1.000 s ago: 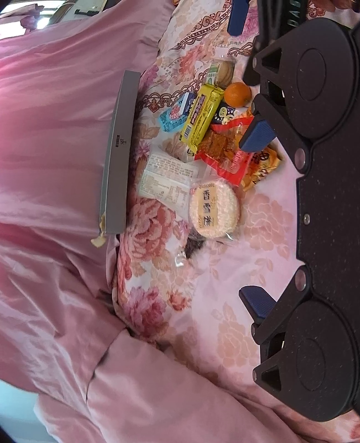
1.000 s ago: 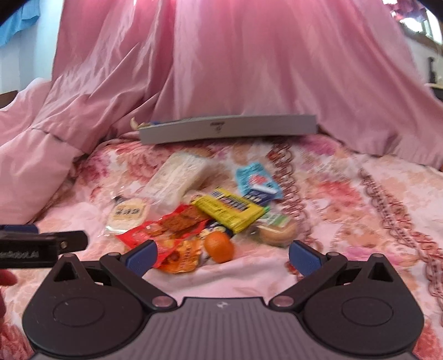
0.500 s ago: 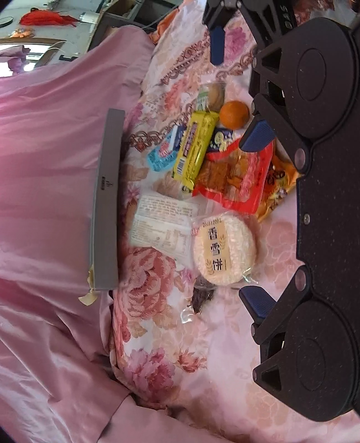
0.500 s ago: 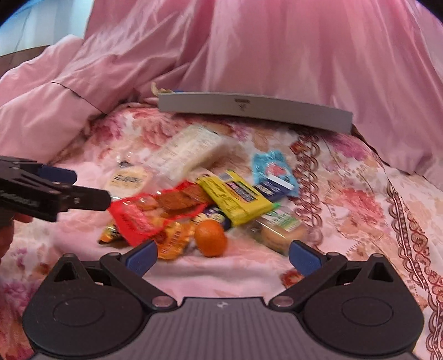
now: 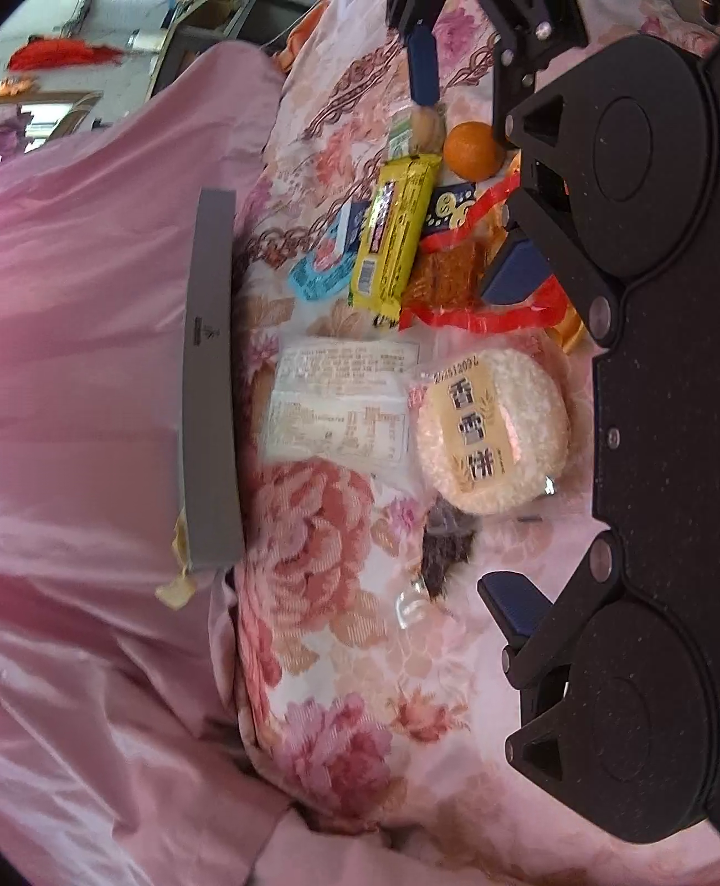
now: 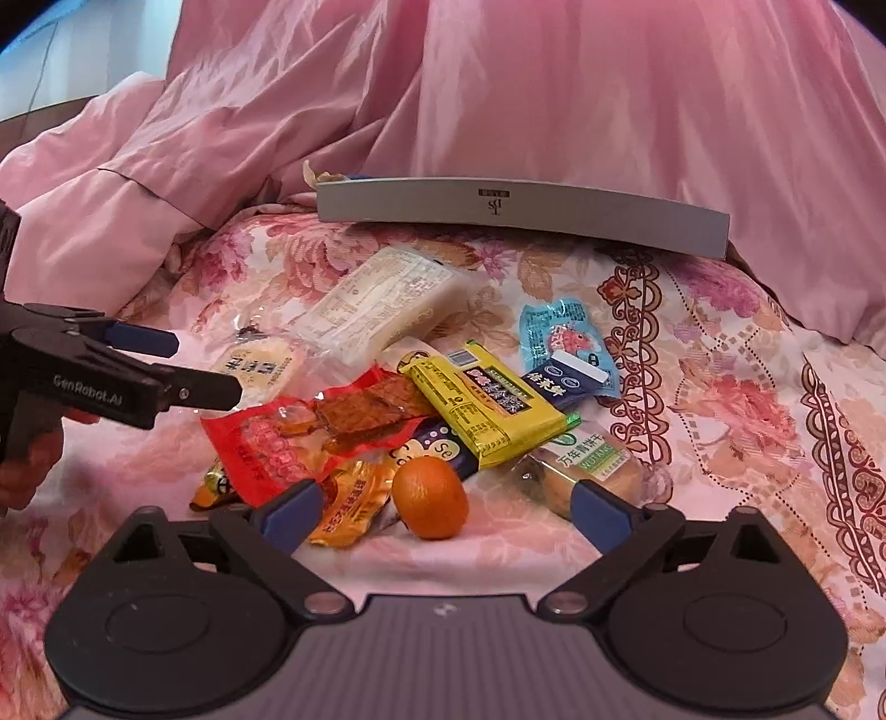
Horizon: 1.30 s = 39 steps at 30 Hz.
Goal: Organize snacks
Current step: 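Grasp the round rice cake with the left tool while the right tool grasps the mandarin orange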
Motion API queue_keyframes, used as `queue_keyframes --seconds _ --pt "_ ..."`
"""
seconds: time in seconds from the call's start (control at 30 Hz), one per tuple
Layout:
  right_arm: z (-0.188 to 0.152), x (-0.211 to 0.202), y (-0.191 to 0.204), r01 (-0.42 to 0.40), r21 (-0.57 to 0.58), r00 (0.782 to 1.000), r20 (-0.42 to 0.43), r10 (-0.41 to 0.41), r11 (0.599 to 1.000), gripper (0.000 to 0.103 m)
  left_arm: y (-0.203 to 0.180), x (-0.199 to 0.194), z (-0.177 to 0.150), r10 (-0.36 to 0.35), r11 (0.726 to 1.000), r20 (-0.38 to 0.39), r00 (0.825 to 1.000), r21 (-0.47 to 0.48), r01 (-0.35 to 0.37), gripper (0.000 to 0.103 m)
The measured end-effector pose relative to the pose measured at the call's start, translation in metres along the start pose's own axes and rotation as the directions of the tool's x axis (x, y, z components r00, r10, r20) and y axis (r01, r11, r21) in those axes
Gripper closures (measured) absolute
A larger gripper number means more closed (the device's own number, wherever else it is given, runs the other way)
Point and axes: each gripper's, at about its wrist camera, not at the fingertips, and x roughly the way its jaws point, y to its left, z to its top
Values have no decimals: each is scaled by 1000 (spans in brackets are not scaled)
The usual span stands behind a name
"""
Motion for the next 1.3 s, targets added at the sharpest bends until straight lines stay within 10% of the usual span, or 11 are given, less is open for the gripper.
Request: queue_keyframes --seconds 0.9,1.3 --pt "5 25 10 13 98 997 -78 -5 995 65 2 18 -2 -104 989 -79 991 -112 95 31" --pt "2 16 18 -4 58 998 -63 8 998 66 -4 37 6 -72 992 -115 991 -114 59 11"
